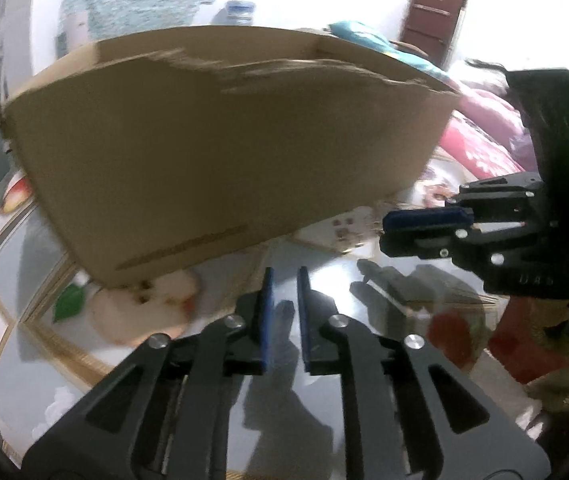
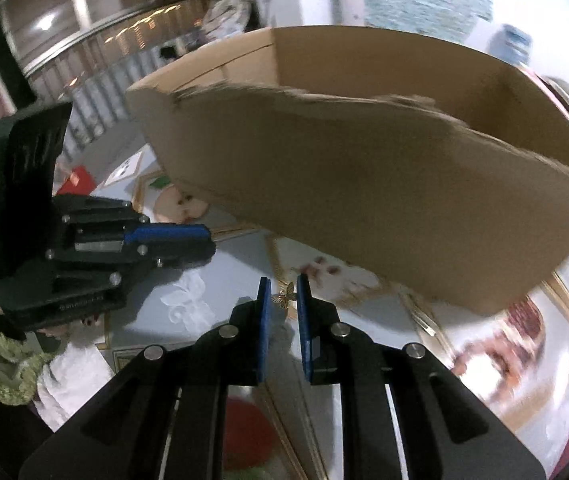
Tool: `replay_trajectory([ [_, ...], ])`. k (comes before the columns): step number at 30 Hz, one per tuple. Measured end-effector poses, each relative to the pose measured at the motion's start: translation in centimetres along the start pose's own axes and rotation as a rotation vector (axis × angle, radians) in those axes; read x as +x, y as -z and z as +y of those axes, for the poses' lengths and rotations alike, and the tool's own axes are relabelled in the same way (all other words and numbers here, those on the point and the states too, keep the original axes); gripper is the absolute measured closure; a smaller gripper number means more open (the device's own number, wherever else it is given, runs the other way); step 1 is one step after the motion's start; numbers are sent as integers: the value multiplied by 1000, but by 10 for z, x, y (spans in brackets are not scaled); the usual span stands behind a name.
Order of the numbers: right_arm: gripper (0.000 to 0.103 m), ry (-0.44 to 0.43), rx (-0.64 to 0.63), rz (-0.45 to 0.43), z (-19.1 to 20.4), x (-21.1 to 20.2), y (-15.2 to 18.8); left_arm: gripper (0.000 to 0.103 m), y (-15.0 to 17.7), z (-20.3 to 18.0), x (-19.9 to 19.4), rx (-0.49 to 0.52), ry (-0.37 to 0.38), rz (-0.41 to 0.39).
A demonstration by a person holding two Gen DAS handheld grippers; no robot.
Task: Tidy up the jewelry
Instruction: 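Close the left tool on a small gold ring, then carry the gold ring into the box and open the left tool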
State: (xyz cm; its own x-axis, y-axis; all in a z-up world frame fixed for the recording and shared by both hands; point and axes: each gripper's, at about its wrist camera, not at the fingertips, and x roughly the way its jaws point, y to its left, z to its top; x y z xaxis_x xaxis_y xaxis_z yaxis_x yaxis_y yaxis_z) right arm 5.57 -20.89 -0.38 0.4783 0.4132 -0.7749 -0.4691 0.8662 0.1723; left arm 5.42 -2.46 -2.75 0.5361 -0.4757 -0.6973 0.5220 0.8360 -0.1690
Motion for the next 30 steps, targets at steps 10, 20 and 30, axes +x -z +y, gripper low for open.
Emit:
replay_trajectory([
  [10, 90, 0, 90, -63, -24, -17, 11, 84, -13, -36, 30, 130, -25, 32],
  [20, 90, -24, 114, -91, -30, -14, 15, 93, -16, -54, 35, 226, -66, 50],
  [30, 90, -30, 125, -123, -33, -22, 24, 94, -16, -63, 34, 279, -103, 56],
])
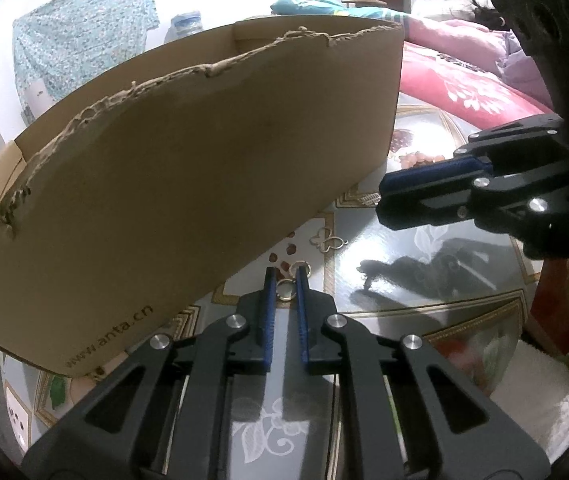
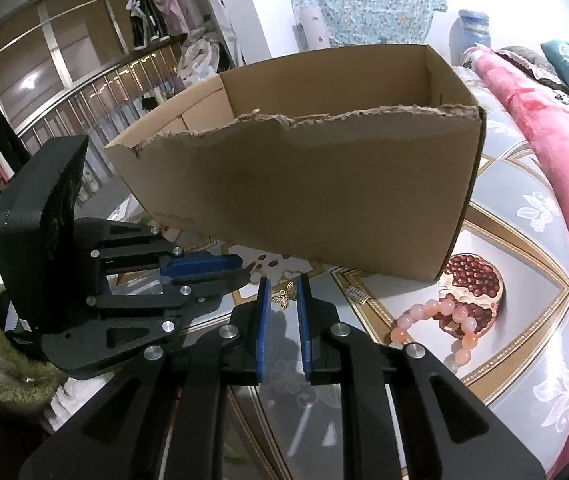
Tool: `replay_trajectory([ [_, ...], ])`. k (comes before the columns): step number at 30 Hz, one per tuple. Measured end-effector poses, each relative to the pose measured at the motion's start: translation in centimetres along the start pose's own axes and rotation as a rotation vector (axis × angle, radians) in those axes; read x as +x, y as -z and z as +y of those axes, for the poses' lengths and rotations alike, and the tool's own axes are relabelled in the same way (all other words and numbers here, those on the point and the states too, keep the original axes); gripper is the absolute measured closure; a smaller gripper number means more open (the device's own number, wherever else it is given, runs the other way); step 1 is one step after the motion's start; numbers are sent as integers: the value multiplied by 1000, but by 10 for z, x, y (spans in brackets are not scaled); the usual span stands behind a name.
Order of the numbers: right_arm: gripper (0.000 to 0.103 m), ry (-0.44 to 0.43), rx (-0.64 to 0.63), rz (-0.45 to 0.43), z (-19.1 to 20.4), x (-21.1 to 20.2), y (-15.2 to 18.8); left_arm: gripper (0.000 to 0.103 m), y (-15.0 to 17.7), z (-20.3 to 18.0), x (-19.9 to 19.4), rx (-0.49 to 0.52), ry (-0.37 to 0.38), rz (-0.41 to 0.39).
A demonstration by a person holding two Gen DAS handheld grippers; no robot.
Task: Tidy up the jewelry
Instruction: 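Carry the gold ring into the box and open the left tool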
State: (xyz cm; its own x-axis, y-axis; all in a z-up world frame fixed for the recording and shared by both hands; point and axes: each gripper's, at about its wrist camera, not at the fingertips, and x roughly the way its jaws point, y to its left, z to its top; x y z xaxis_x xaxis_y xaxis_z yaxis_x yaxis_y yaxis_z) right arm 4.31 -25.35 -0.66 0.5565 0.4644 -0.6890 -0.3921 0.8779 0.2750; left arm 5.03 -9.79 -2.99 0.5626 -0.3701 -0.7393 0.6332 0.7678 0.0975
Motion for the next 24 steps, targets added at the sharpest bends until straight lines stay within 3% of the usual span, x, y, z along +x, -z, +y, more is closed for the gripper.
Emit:
replay_trajectory([
  [11, 90, 16, -13, -46, 7, -23, 1, 94, -6, -8, -21, -7, -3, -44],
  [18, 90, 9, -46, -148, 23, -54, -17, 94, -19, 1, -77, -42, 25, -181],
  [24, 90, -11, -87, -263, 33, -75, -57, 94, -46, 21, -114, -65, 22, -301],
])
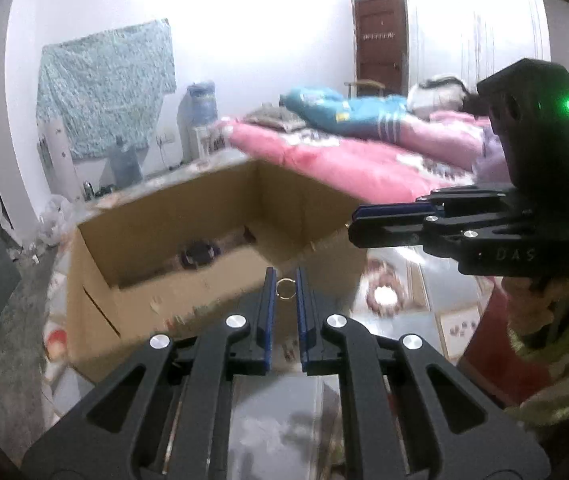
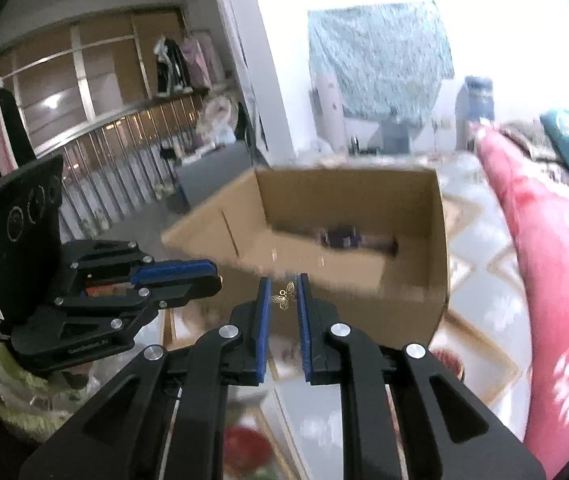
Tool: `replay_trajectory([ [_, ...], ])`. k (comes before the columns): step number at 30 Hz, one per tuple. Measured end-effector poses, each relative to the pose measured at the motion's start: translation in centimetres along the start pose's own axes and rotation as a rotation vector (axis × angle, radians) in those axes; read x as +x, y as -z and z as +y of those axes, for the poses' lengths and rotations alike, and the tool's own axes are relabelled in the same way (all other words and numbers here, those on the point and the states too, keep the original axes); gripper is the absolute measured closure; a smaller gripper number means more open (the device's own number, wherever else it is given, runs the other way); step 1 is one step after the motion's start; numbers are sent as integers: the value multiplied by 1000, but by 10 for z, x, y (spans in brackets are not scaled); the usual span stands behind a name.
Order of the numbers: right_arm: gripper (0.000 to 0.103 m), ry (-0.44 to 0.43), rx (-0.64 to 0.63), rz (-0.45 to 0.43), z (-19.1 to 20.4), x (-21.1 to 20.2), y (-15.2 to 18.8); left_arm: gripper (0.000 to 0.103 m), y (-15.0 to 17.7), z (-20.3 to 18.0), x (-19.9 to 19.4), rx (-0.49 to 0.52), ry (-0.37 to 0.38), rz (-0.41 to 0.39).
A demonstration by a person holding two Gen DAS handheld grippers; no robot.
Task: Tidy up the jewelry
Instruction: 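Carry the gold ring into the box and open the left tool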
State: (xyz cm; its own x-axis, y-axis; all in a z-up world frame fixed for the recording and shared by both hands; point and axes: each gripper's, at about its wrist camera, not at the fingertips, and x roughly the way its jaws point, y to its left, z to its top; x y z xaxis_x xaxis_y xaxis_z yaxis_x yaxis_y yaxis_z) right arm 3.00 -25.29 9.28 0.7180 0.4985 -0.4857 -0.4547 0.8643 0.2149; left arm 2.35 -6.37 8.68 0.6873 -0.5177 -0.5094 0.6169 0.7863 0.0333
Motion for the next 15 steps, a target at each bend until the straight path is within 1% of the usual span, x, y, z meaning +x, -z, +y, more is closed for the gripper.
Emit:
replay_trajectory([
  [2, 90, -3, -4, -7, -2, 8, -13, 94, -9, 7, 6, -6, -10, 0],
  [4, 90, -4, -1, 7, -7, 19, -21, 94, -15, 17, 21, -30, -2, 15],
  [8, 90, 27, 16, 69, -22, 51, -33, 94, -22, 35, 50, -68, 10, 52],
  [10, 90, 36, 30, 114, -31, 67, -35, 94, -23, 42, 70, -97, 19, 94],
  [13, 90, 72, 39, 166, -38, 86, -35, 94, -23, 51, 93, -148, 25, 147],
  [15, 89, 80, 52, 176, -43, 91, -34, 90, -22, 56, 102, -173, 17, 167],
])
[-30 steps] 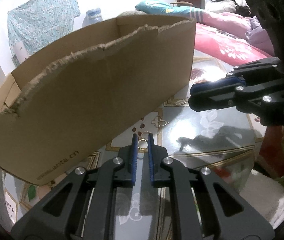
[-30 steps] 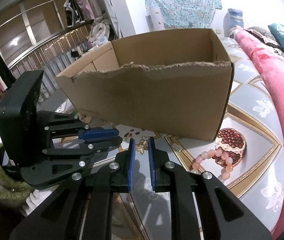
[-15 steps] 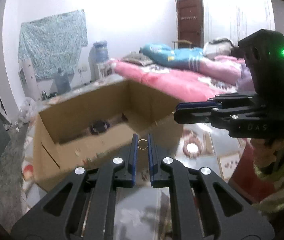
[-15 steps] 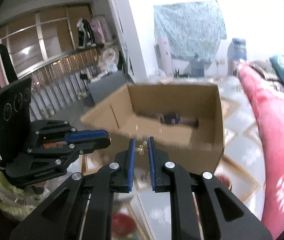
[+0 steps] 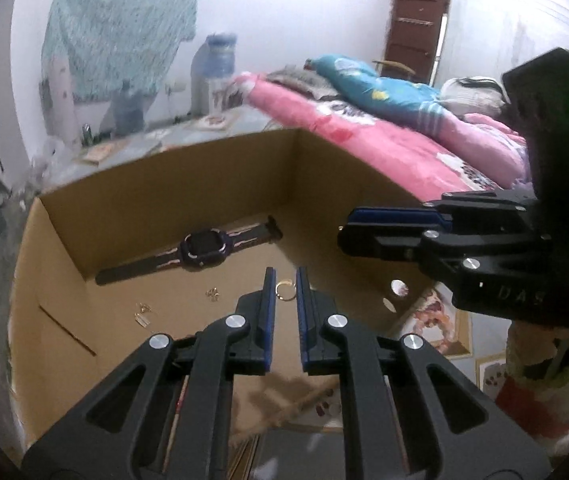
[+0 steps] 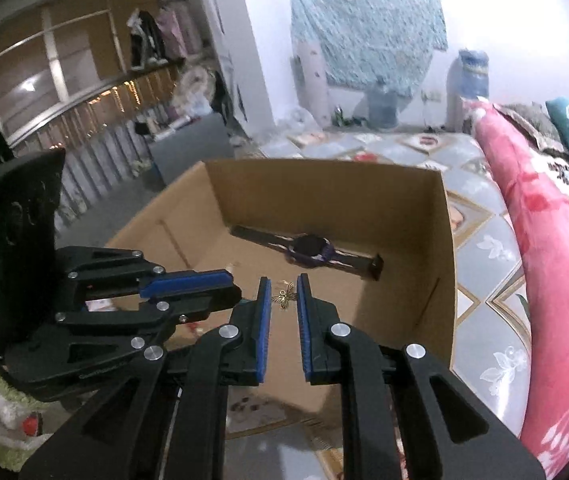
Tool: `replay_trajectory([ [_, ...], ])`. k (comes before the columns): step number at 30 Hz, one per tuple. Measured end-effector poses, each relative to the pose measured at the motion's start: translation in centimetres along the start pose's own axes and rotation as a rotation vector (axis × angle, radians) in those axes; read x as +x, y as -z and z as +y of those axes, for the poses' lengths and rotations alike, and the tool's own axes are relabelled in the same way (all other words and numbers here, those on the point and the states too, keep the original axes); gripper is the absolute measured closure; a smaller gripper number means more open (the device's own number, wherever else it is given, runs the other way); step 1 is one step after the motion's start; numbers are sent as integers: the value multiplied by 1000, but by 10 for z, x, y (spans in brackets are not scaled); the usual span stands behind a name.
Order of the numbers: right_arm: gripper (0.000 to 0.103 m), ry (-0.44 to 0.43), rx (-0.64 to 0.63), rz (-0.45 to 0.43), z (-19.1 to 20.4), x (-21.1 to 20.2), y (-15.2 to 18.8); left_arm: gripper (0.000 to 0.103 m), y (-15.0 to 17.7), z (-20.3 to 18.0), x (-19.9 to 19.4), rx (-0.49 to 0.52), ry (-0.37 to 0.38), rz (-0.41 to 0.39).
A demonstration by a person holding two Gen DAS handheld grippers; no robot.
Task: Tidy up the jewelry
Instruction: 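Carry the gold ring into the box and open the left tool, then withdraw the left tool from the box toward the rings on the table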
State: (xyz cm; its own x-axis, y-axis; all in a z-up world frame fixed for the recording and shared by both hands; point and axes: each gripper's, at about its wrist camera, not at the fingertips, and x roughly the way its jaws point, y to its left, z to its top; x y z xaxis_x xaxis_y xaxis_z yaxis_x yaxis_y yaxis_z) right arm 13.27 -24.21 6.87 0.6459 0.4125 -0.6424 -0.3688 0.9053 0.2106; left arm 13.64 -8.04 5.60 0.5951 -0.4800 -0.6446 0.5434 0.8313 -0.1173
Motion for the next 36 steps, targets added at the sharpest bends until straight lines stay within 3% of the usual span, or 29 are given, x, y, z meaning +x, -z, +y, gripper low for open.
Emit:
replay_trajectory([
  [2, 88, -6, 11, -5, -5, 1, -1, 81, -1, 5, 2, -36, 12, -2],
  [5, 82, -3, 22, -30, -9, -4, -1, 76, -2, 9, -2, -61, 19, -31],
  [15, 82, 13, 58, -144, -16, -45, 3, 76, -1, 15, -37, -90, 12, -139],
  [23, 82, -6, 58, -197, -3, -89, 36, 76, 24, 2, -84, -38, 44, -232],
  [28, 78, -14, 63, -132, 6, -91, 67, 73, 52, -13, -101, 8, 109, -229],
  [32, 78, -17, 116, -49, 3, -74, 90, 72, 78, -26, -92, 20, 152, -156],
  [36, 78, -26, 170, 19, 2, -54, 107, 72, 98, -37, -65, 32, 136, -75],
])
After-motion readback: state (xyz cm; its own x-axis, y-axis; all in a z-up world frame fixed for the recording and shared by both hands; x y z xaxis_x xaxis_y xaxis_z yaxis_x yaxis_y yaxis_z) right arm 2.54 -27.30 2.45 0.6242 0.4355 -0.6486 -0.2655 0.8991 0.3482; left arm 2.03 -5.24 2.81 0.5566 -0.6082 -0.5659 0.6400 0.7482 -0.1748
